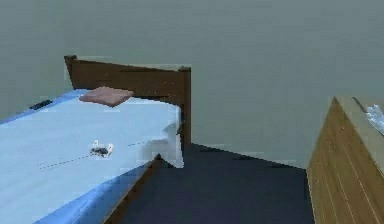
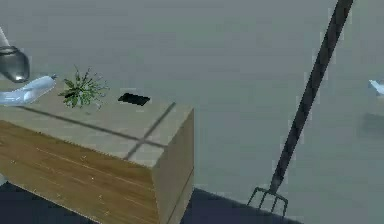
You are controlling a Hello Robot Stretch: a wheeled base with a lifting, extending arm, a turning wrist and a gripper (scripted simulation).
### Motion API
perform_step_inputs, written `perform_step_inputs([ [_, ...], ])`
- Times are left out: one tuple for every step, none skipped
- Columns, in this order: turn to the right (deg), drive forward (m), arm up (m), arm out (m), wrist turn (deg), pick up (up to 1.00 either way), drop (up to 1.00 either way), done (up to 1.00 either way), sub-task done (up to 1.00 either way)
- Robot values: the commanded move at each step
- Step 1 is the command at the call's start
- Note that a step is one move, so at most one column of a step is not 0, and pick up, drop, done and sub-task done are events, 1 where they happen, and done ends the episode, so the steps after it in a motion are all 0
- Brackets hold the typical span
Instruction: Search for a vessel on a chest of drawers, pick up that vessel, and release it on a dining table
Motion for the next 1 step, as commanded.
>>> perform_step_inputs([
  [24.0,0.00,0.00,0.00,0.0,0.00,0.00,0.00,0.00],
])
